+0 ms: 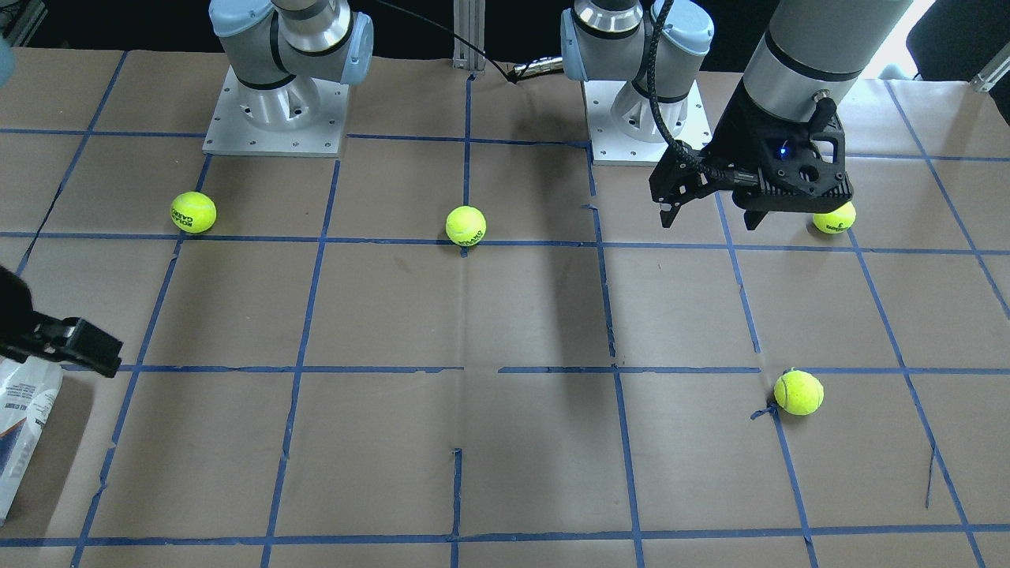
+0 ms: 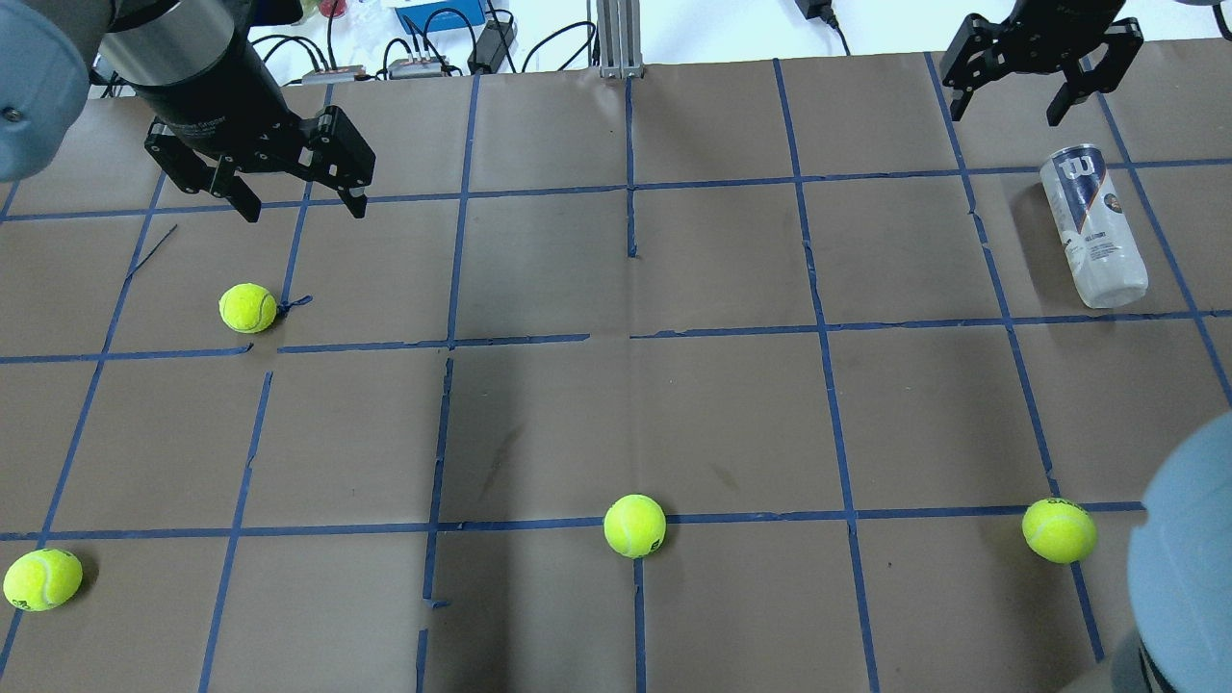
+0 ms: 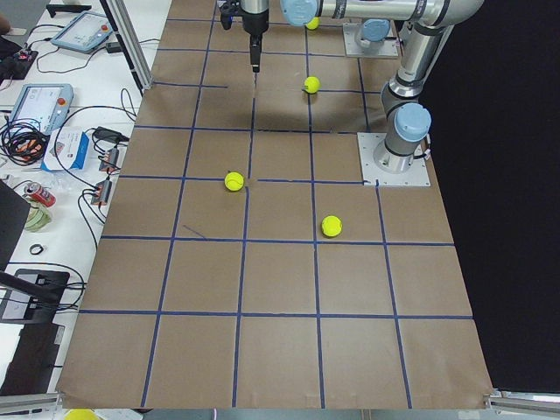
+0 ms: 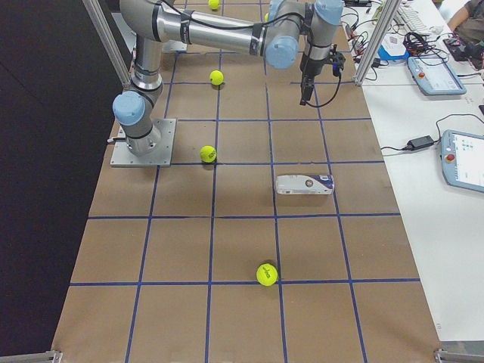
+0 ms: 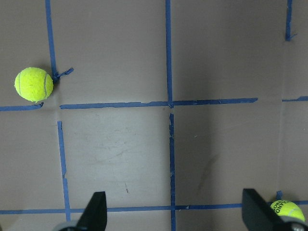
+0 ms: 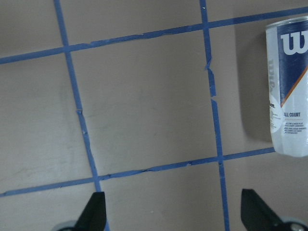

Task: Lift up tennis ball bucket
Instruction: 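Lower the right gripper around the can and close on it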

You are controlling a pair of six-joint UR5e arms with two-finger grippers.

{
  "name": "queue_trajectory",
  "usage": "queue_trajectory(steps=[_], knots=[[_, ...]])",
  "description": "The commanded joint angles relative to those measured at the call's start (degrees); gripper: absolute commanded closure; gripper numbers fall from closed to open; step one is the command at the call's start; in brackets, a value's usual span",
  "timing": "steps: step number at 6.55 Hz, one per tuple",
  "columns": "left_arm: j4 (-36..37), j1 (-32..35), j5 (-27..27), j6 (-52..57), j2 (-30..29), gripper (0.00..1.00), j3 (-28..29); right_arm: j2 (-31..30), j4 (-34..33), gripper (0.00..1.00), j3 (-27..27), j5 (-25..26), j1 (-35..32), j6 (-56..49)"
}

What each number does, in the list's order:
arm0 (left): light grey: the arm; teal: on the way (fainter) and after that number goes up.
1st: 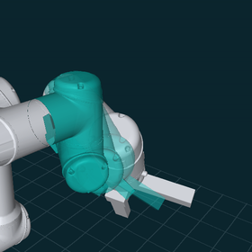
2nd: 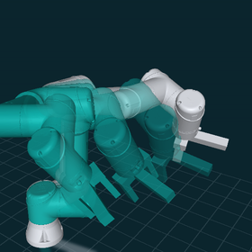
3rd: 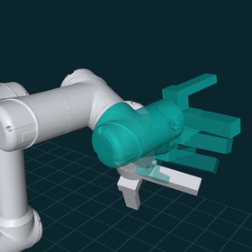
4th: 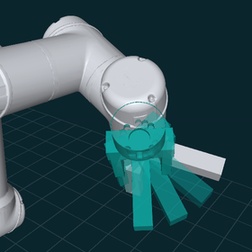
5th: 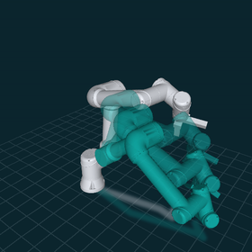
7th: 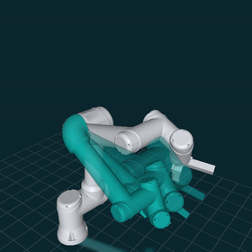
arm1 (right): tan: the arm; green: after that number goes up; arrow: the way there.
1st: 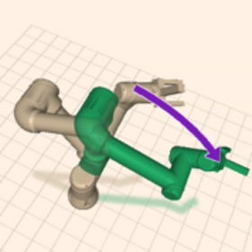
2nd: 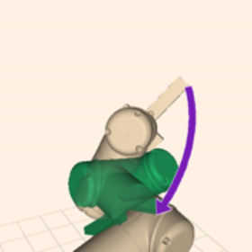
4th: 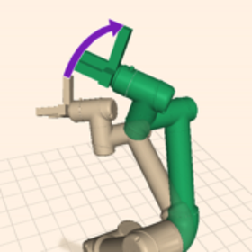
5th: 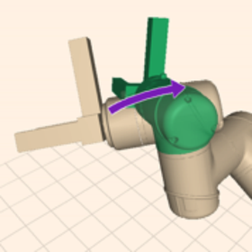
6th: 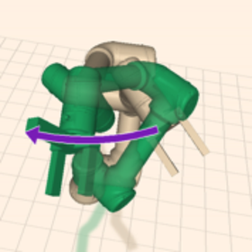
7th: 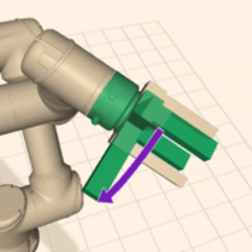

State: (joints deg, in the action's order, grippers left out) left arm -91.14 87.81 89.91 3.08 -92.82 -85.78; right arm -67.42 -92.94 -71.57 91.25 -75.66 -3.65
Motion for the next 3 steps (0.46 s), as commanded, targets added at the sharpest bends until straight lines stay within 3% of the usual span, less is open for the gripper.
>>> queue_trajectory(steps=[1,3], knots=[[0.0,0.0,0.0,0.0,0.0,0.00,0.0,5.7,-5.4,0.00,1.2,0.2,6.4,-3.3],[0.0,0.0,0.0,0.0,0.0,0.00,-0.1,10.9,-10.5,0.00,-0.6,1.7,8.8,-3.4]])
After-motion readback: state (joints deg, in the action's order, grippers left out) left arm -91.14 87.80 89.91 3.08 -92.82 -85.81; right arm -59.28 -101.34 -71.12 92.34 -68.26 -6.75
